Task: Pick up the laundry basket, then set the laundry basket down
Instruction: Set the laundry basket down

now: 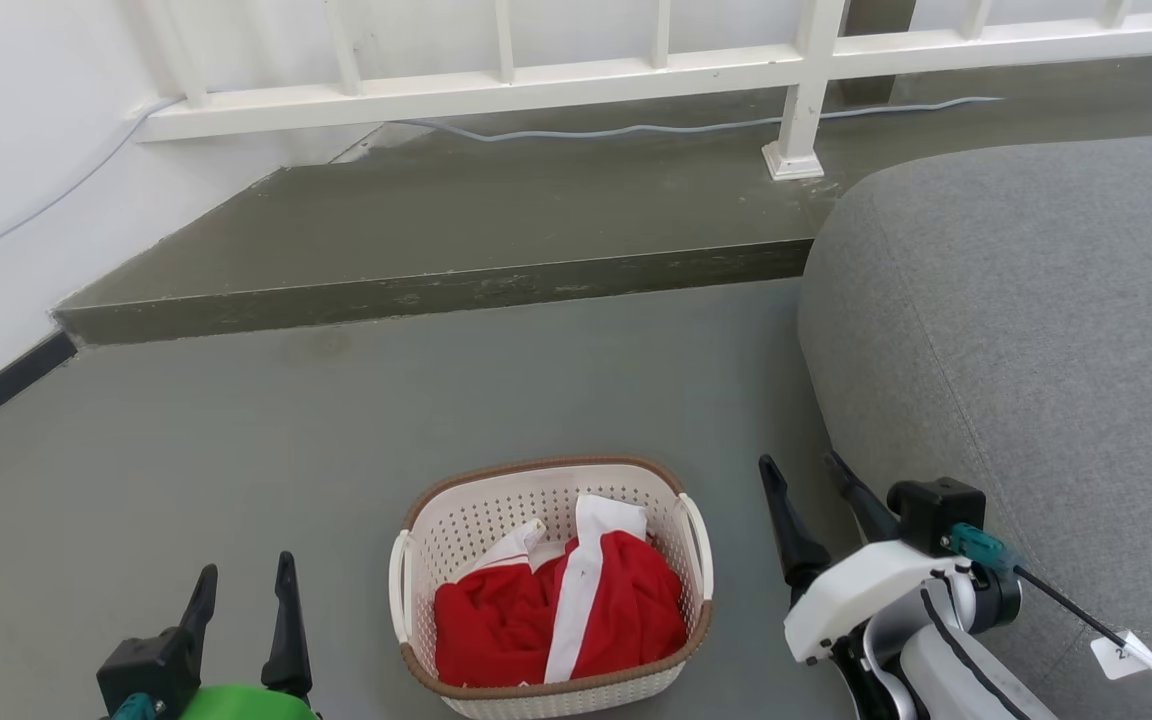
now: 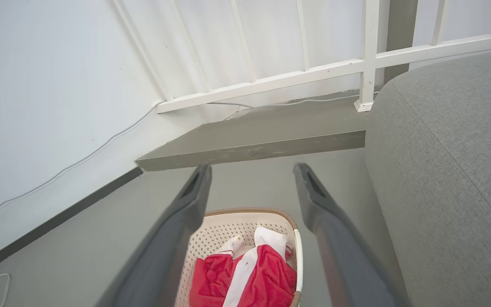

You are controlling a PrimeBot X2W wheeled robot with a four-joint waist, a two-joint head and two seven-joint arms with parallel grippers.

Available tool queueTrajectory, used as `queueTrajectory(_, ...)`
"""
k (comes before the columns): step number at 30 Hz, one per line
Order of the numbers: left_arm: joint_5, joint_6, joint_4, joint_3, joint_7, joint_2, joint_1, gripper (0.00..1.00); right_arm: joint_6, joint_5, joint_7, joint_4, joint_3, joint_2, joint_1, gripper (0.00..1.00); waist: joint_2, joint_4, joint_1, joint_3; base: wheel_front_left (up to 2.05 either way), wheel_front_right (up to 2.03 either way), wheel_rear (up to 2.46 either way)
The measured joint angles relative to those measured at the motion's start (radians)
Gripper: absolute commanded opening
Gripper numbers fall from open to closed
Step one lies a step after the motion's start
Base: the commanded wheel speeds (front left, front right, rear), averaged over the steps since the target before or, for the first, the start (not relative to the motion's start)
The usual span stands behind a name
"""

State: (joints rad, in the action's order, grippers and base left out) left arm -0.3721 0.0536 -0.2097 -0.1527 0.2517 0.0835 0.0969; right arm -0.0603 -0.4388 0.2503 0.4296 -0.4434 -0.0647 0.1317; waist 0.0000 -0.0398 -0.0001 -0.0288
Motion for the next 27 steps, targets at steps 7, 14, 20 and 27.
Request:
queueTrajectory(7,0.014,0.0,0.041,0.016,0.0,-0.004,0.033,1.0,-0.002,0.02,0.0,-0.037,0.02,0.0,-0.033,1.0,0.0,0.0,0.0,0.001,0.0,0.0,0.0)
queueTrajectory(14,0.027,0.0,0.071,0.024,0.0,-0.007,0.055,1.0,-0.003,0.028,0.0,-0.062,0.051,0.002,-0.06,1.0,0.0,-0.001,0.0,0.007,0.0,0.0,0.0)
queueTrajectory(20,0.033,0.001,0.094,0.032,0.0,-0.01,0.069,1.0,-0.003,0.044,0.0,-0.08,0.066,0.002,-0.069,1.0,0.0,-0.001,0.0,0.011,0.0,0.0,0.0)
queueTrajectory(27,0.037,0.001,0.107,0.035,0.0,-0.012,0.079,1.0,-0.003,0.062,0.0,-0.092,0.076,0.003,-0.084,1.0,0.0,0.0,0.0,0.014,0.0,0.0,0.0)
